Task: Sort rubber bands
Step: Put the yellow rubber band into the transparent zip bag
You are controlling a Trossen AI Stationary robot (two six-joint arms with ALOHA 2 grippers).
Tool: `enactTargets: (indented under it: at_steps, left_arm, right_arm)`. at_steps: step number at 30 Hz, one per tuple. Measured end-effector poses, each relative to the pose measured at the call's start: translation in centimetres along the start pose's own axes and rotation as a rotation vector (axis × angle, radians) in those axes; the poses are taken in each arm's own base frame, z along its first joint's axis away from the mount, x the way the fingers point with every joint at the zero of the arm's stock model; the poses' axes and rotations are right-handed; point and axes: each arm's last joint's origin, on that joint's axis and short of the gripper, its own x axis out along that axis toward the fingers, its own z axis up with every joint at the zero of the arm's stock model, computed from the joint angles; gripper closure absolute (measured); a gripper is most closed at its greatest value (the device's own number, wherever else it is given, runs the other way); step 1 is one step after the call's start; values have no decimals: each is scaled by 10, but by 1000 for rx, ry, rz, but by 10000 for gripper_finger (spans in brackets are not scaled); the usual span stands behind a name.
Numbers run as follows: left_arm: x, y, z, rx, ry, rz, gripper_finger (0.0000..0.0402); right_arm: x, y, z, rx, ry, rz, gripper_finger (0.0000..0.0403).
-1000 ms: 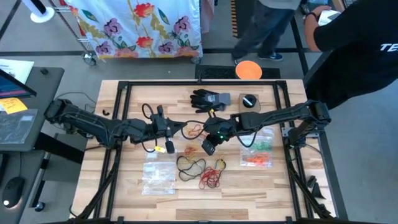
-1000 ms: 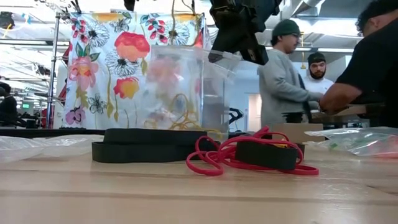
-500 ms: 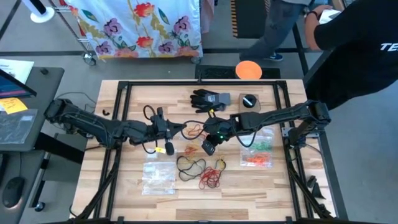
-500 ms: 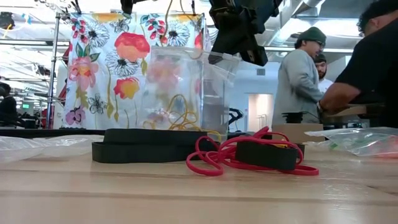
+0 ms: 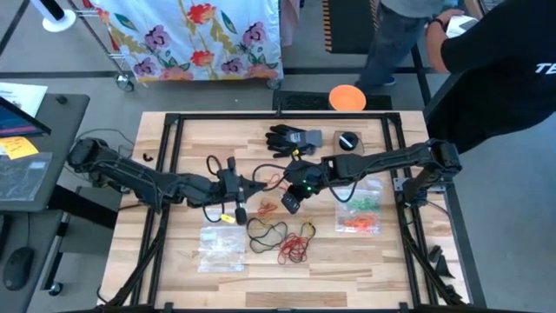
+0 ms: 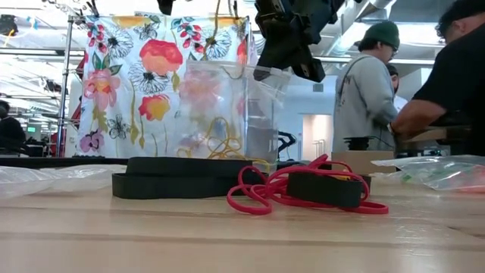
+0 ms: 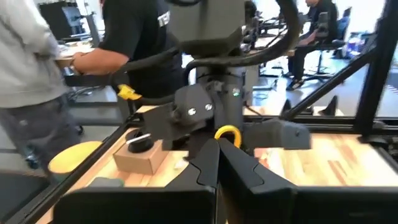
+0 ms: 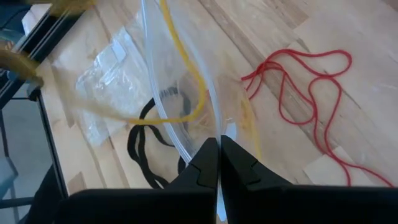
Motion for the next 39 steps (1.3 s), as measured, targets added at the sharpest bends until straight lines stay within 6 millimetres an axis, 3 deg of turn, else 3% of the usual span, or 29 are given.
enactTargets:
  at_steps: [31, 39]
  left_arm:
    - [9, 14, -12, -12, 99, 25, 401]
    - [8, 18, -19, -15, 163, 143, 398]
  right_arm:
    - [-6, 0, 8, -13, -53, 27, 397]
    - [-6, 0, 7, -17, -50, 24, 397]
